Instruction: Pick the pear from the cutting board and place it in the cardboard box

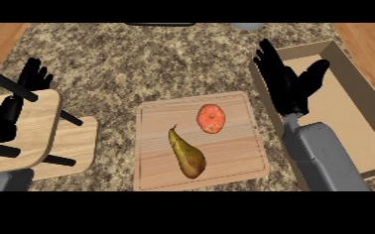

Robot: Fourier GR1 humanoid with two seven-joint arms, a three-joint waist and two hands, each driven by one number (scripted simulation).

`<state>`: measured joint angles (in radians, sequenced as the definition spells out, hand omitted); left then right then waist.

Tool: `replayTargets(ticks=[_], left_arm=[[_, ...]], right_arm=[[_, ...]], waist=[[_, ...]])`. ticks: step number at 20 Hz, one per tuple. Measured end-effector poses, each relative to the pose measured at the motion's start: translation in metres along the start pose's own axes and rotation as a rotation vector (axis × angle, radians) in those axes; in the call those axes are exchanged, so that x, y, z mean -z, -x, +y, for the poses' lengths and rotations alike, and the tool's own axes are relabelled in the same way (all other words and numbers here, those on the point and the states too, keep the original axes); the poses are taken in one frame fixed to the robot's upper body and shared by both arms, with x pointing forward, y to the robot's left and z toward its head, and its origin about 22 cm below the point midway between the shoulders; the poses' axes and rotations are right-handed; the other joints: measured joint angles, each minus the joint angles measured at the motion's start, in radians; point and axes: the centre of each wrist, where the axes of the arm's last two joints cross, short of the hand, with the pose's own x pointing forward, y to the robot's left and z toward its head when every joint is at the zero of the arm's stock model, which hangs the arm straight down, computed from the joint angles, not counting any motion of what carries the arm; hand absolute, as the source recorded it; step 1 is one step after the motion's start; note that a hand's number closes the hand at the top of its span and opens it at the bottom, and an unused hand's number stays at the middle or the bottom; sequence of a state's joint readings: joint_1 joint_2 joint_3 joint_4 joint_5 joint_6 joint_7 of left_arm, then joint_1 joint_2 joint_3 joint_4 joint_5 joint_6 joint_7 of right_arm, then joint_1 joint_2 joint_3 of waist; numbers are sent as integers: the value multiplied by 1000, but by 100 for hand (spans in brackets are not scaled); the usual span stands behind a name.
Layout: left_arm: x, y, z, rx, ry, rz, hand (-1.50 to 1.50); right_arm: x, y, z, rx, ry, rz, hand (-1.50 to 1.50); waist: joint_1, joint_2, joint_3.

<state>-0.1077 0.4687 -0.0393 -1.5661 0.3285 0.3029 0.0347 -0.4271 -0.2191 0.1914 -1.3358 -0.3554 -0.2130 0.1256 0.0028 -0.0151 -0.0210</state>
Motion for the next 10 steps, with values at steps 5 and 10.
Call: replayTargets(ticks=[5,10], left_arm=[[6,-18,1,38,159,214,0],[3,-17,5,61,124,232,0]], right_arm=[[2,-66,29,-136,-231,-281,-150],[-4,-121,48,-475,-467,-529,-150]], waist=[[-7,3,-8],[-24,-4,-11]])
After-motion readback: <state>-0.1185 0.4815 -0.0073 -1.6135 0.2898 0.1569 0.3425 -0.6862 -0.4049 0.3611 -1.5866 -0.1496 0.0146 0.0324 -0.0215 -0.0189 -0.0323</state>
